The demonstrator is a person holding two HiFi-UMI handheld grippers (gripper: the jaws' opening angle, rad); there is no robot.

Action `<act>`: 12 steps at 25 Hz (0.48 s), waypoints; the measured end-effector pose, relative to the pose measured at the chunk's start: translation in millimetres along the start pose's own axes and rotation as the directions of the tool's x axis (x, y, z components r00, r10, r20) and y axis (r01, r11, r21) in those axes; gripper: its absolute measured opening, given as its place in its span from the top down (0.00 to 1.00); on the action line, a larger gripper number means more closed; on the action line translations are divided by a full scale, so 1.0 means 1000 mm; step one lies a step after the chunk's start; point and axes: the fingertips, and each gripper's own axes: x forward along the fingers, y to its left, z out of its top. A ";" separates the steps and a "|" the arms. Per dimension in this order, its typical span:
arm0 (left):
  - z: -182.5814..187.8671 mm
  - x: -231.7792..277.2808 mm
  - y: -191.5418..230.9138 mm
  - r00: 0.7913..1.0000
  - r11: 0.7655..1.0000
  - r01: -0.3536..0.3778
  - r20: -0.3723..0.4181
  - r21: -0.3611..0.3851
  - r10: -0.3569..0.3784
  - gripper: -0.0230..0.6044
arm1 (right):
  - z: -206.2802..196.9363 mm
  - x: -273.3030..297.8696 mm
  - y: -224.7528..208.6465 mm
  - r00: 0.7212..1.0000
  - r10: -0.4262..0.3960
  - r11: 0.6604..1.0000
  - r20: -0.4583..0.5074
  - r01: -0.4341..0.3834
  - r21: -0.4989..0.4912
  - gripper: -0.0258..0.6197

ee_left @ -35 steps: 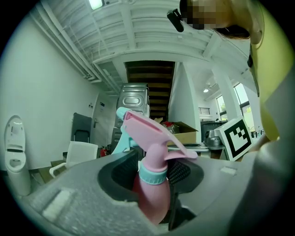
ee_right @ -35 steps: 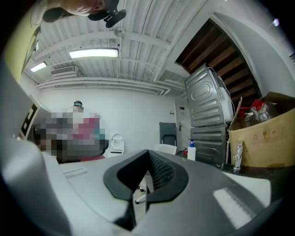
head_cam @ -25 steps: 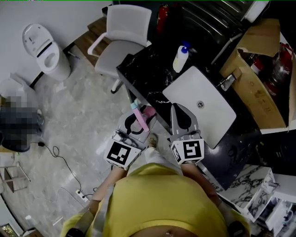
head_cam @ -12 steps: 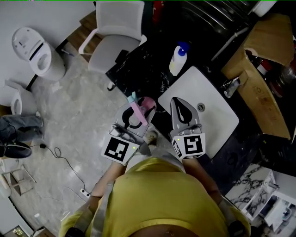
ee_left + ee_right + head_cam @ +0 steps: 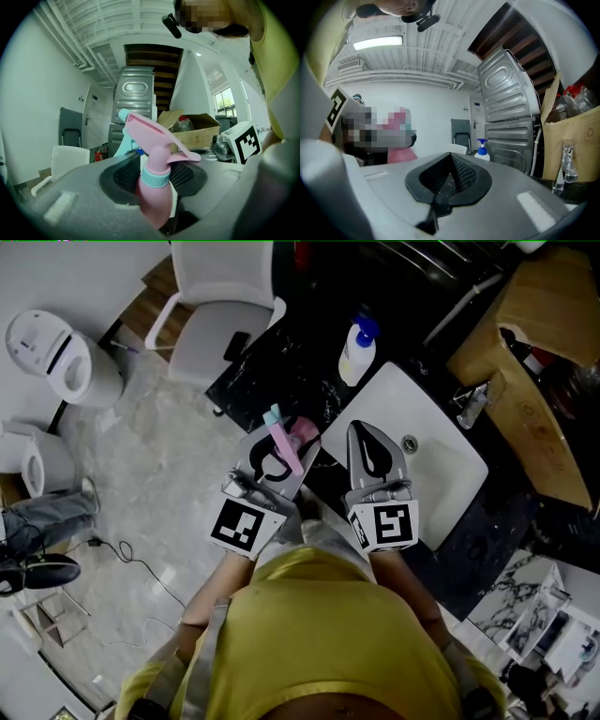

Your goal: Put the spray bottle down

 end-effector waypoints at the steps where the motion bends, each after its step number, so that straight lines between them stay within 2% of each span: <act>1: 0.002 0.004 0.003 1.000 1.000 0.008 -0.004 0.003 -0.008 0.70 | 0.001 0.004 -0.002 1.000 -0.006 1.000 0.001 0.006 -0.002 0.96; 12: -0.006 0.059 0.046 0.997 0.998 0.064 -0.039 0.010 -0.064 0.70 | -0.002 0.047 -0.028 0.997 -0.072 0.997 -0.009 0.072 0.006 0.96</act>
